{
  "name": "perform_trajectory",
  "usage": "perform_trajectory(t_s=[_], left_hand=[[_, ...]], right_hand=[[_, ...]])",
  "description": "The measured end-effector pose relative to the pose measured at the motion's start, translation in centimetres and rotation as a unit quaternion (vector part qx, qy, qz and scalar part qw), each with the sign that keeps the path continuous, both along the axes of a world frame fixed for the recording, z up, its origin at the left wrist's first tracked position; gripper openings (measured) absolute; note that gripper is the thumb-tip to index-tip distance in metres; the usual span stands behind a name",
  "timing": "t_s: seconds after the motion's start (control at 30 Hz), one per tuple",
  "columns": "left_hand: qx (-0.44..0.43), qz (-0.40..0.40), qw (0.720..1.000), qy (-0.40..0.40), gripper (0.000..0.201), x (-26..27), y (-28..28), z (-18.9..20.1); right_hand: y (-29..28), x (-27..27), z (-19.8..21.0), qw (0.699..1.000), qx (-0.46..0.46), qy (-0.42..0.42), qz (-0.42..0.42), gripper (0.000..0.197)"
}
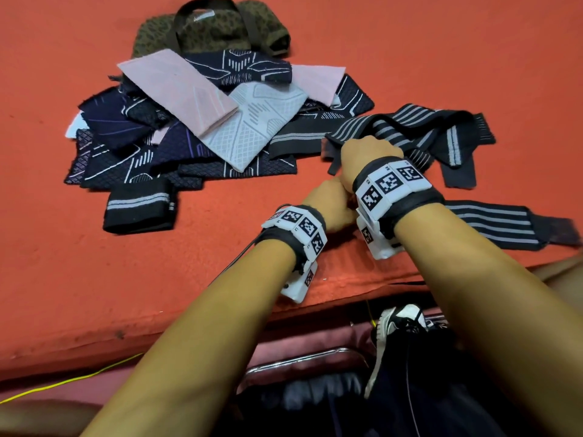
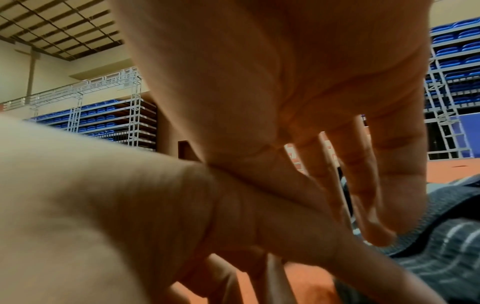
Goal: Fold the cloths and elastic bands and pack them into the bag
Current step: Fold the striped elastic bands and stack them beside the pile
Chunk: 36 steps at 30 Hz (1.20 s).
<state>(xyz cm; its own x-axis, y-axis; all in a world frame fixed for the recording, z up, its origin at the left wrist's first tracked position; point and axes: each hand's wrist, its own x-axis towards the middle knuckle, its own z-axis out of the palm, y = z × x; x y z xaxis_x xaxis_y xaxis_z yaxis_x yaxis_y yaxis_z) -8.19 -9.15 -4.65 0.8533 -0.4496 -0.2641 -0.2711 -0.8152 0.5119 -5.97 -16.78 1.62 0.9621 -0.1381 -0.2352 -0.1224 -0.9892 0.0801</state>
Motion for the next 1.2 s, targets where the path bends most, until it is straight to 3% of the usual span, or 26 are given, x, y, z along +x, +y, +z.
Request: perform_trajectory(t_s=[0.07,0.17,0.2,0.3,0.47,0.6,0.8,0.9,1.07,1.13,1.2], left_hand=[[-0.013,0.022,1.000,-0.016,0.035,-0.1,0.1,0.0],[-0.029,0.053,0.997,-0.050,0.012,-0.2,1.0,-0.4],[-0.038,0.070,0.995,-0.068,0.014,-0.1,1.6,-0.7],[-0.063,0.137,0.984,-0.097,0.034,0.1,4.4,-1.2],[-0.044,0.229,0.967,-0.098,0.035,-0.3,11.4,-0.7],[0.017,0.310,0.946,-0.093,0.033,-0.4,17.1,-0.6],[0.055,0.287,0.956,-0.035,0.050,-0.2,20.4,-0.3],[0.060,0.271,0.960,-0.022,0.058,-0.7,21.0,-0.4],[0.073,0.297,0.952,-0.032,0.049,-1.0,22.0,0.1],[0.076,0.303,0.949,-0.025,0.049,-1.0,22.1,0.0],[0.091,0.299,0.950,-0.012,0.053,-1.0,22.0,-0.3]], right_hand=[[-0.2,-0.1,0.1,1.000,0.007,0.006,0.005,0.011],[-0.3,-0.3,0.3,0.999,0.021,0.020,0.018,0.008],[-0.2,-0.5,0.2,0.999,0.024,0.024,0.024,0.009],[0.4,-1.1,-0.5,0.998,0.027,0.030,0.049,0.035],[2.9,-2.4,-2.6,0.989,0.079,0.047,0.120,0.038],[4.5,-3.0,-3.8,0.984,0.084,0.075,0.138,0.054],[6.4,-3.5,-4.8,0.975,0.047,0.119,0.184,0.076],[6.0,-3.1,-5.0,0.981,0.044,0.077,0.175,0.063],[3.5,-1.9,-5.0,0.997,0.024,-0.026,0.069,0.048],[2.7,-1.1,-4.5,0.994,0.012,-0.093,0.061,0.049],[1.9,-0.5,-3.7,0.994,0.008,-0.088,0.060,0.054]])
